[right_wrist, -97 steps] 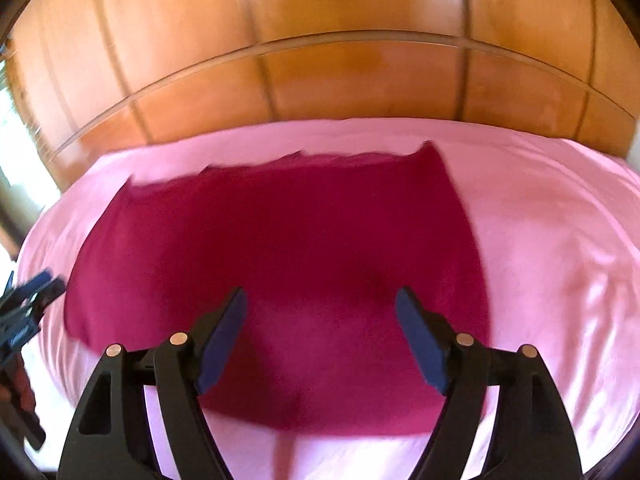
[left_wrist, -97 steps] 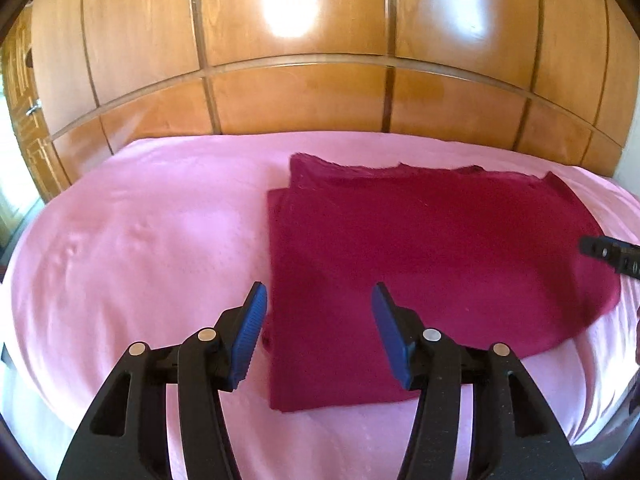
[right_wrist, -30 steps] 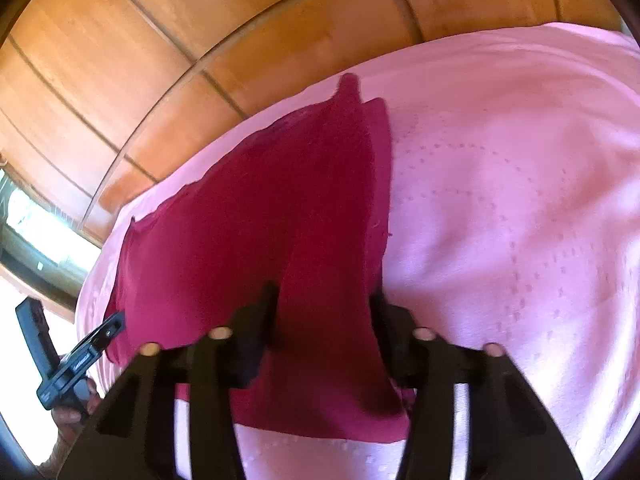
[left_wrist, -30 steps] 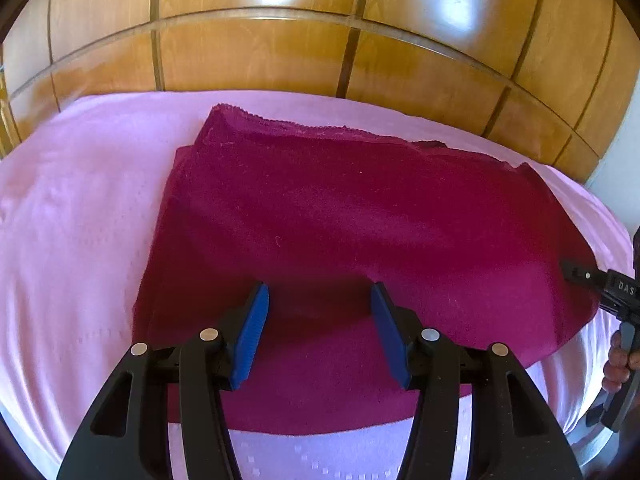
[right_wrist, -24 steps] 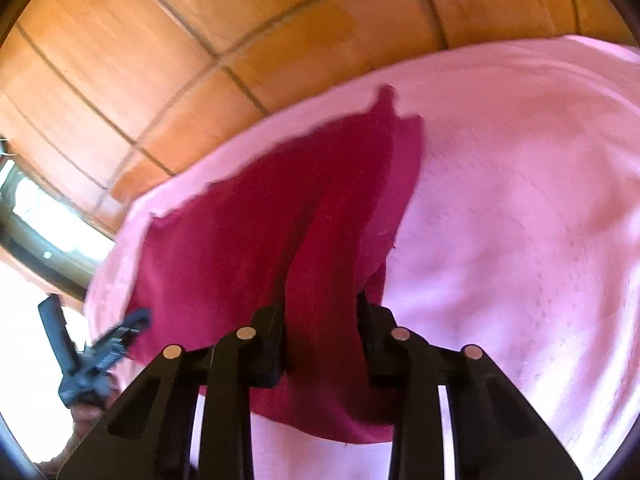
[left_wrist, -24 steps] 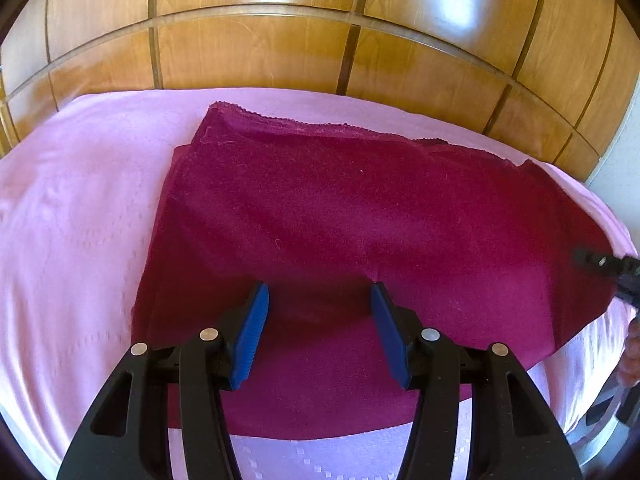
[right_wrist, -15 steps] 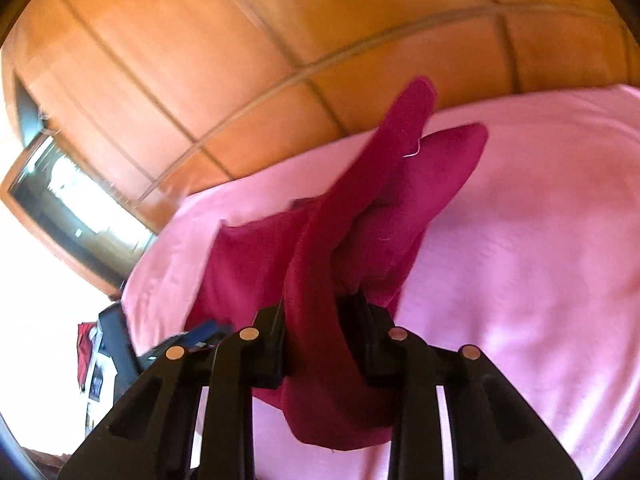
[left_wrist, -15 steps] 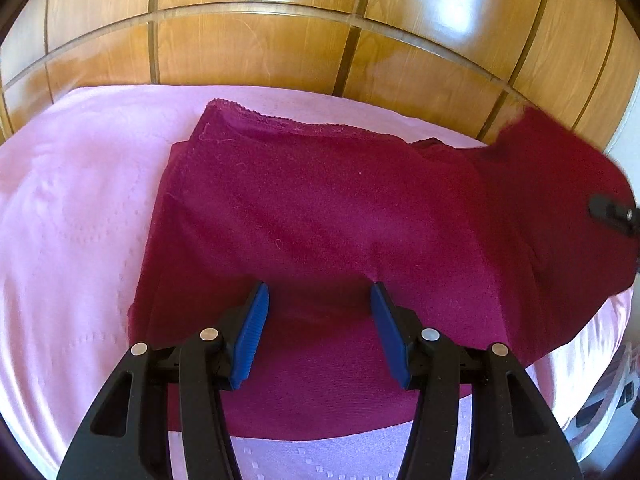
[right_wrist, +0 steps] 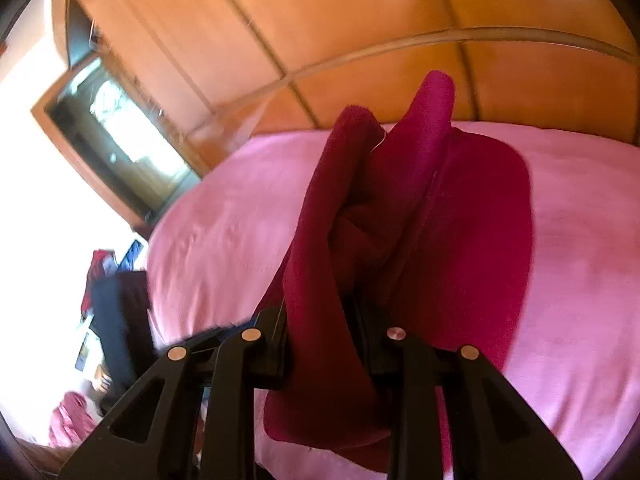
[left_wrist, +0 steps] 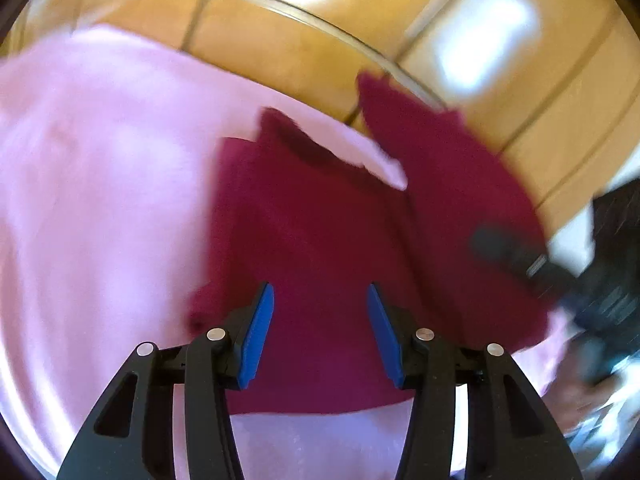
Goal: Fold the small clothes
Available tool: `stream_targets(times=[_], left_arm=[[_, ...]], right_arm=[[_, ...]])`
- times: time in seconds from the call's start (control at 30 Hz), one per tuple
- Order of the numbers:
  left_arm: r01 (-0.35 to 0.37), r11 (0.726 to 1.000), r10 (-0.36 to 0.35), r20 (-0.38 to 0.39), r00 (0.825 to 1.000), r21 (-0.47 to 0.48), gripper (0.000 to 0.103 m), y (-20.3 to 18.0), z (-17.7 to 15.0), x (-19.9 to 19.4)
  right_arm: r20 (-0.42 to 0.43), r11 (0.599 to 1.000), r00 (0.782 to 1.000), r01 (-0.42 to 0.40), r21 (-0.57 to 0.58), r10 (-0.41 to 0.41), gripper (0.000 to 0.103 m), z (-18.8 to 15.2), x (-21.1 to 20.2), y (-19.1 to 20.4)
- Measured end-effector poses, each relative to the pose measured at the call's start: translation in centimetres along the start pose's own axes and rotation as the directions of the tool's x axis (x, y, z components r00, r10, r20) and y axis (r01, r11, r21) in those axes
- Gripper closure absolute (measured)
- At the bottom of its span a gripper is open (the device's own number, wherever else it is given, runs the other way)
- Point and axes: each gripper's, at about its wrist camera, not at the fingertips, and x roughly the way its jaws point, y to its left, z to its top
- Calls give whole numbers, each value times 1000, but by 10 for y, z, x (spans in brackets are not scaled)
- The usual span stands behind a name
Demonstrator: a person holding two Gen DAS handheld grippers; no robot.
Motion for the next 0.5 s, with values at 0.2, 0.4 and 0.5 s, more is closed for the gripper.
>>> stream_targets(times=[0.2,0.4,0.5], left_arm=[[105,987,-101,41,994,-118,54,39,12,-34],[217,960,-217,22,976,-175,46,34,17,-32],[266,944,-269,14,963,-196,44,25,24,-31]], right_arm=[[-84,990,996,22,-136,-33,79,-24,47,34],[-68,980,998,-20,-198,7,51,-43,45,42],[-49,979,995,-91,-183,84,49,-46,23,35]])
